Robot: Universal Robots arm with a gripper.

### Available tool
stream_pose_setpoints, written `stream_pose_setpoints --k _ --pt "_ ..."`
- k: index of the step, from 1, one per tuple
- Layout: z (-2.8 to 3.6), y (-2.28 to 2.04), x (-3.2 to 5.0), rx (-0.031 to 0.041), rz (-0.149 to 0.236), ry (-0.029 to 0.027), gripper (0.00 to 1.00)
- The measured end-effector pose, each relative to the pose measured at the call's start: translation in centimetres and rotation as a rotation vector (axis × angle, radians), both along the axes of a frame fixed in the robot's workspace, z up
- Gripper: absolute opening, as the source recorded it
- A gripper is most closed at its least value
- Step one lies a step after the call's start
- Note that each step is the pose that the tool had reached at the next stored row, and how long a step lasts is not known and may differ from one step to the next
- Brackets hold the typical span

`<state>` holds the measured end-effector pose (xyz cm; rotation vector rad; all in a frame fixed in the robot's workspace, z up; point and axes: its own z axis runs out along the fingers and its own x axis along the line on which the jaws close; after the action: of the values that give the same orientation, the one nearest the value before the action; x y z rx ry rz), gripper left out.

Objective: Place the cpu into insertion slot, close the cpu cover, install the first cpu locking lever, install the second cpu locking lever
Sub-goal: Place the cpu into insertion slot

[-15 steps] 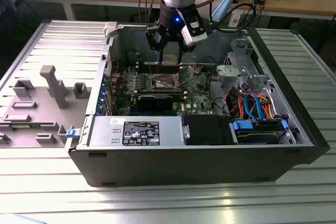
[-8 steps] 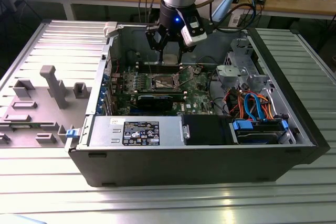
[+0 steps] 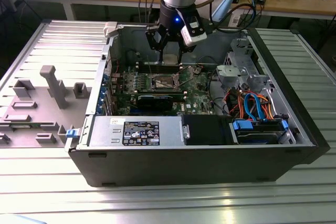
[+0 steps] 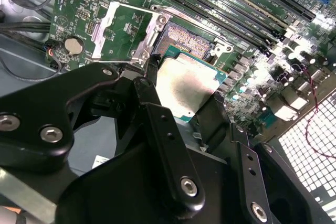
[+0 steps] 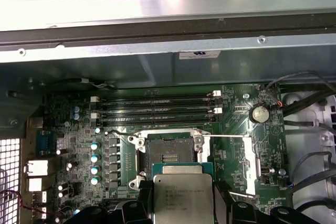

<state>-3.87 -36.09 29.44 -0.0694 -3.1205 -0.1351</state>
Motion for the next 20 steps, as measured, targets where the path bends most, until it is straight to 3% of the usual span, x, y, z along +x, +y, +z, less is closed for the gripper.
stream_pose_setpoints --k 10,20 --pt "-0.01 0.0 0.0 0.0 -0.021 0.0 0.55" --pt "-0.03 0.0 0.0 0.0001 -0.084 0.0 0.55"
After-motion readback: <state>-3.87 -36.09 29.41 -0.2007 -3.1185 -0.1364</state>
